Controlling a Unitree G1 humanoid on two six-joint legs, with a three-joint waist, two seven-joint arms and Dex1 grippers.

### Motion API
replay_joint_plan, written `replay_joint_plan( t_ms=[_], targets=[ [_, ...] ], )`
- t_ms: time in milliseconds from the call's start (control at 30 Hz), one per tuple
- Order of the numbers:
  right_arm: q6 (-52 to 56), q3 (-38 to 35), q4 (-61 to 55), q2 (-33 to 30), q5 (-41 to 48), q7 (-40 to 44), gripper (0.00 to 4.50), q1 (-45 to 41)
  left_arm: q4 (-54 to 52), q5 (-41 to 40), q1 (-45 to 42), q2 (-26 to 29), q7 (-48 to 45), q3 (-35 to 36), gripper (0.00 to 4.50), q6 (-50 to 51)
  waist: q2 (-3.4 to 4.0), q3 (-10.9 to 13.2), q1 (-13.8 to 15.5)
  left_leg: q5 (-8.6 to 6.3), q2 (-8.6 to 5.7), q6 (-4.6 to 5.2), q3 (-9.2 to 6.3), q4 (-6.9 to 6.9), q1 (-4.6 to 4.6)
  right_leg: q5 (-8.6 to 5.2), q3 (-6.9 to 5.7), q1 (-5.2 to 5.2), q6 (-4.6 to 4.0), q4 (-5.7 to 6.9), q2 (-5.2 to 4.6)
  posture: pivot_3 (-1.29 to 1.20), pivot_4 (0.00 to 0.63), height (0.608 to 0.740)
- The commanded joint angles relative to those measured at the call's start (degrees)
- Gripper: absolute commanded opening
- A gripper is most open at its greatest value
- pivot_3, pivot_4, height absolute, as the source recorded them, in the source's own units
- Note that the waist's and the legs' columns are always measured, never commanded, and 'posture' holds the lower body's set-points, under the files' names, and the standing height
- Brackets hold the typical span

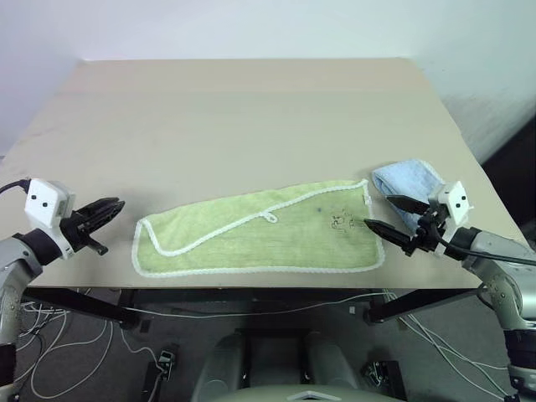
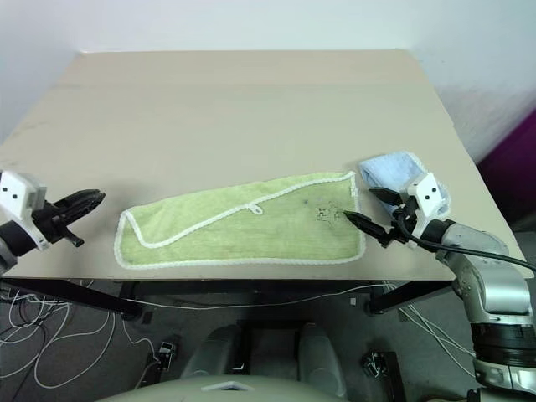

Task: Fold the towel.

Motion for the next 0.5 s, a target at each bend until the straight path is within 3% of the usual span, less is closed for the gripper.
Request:
replay_joint_plan(
  t_ms=[33,500],
  targets=[
    [-1.2,-1.5,-3.7,1.0,0.7,-1.2,4.47,1.1,0.5,0.3,-2.0,1.7,-0.7,0.6,0.6,-0.3,-0.01,0.0,0.0,0.0,0.0,0.0,0.0,0.0,0.0,0.0,0.0,0.0,0.0,0.0,0.0,0.0,0.15,0.74],
    [-3.5,-0.2,-7.1,6.5,-0.6,-6.8,4.47,3.5,5.5,1.9,-12.2,2.5,-5.1,-4.0,0.6,-1.9,0.0,0.0,0.0,0.0,-0.04,0.0,0.0,0.01,0.0,0.01,-0.02,0.0,0.01,0.02,-0.01,0.0,0.15,0.74]
  ],
)
